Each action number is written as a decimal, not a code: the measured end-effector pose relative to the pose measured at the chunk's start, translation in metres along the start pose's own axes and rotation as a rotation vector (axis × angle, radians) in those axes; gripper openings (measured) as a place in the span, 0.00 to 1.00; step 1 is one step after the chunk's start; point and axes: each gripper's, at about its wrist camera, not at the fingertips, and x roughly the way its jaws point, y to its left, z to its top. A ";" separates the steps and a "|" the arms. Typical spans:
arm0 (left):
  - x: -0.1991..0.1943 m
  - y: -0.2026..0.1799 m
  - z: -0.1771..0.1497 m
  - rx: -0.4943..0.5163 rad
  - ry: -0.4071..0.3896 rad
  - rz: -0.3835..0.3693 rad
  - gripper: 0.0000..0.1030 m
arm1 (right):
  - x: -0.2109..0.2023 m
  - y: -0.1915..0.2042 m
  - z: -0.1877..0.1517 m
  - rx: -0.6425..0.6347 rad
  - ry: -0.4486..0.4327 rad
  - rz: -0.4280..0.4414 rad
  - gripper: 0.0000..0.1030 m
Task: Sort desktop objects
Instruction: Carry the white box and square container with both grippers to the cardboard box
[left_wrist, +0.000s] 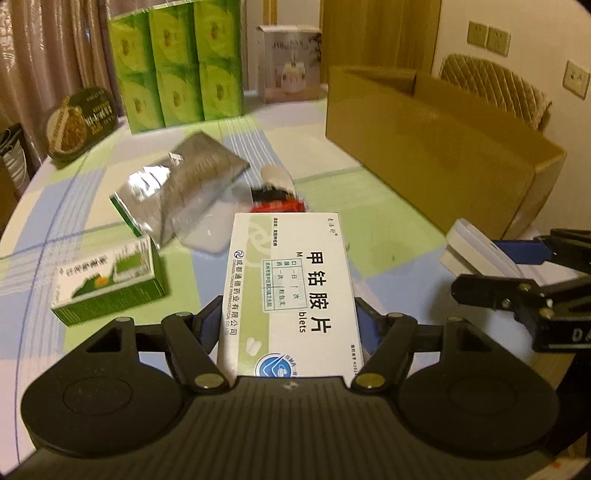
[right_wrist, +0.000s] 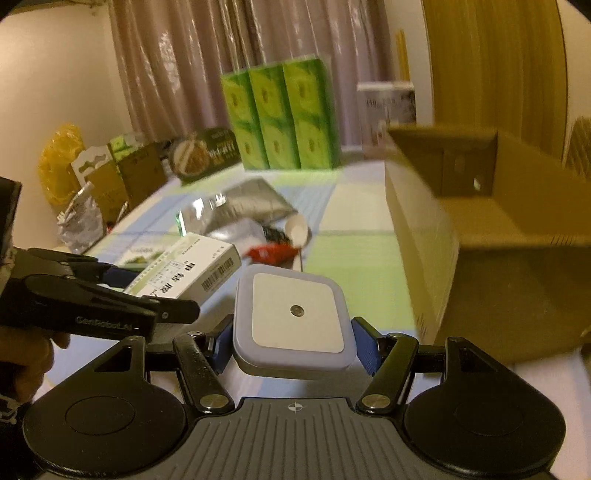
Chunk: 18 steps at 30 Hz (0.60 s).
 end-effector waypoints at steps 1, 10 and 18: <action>-0.002 0.000 0.003 -0.005 -0.008 -0.001 0.65 | -0.005 0.000 0.005 -0.006 -0.016 -0.002 0.61; -0.027 -0.023 0.044 -0.025 -0.087 -0.044 0.65 | -0.052 -0.025 0.060 -0.037 -0.159 -0.077 0.61; -0.036 -0.080 0.100 0.021 -0.162 -0.145 0.65 | -0.069 -0.096 0.089 0.020 -0.172 -0.203 0.61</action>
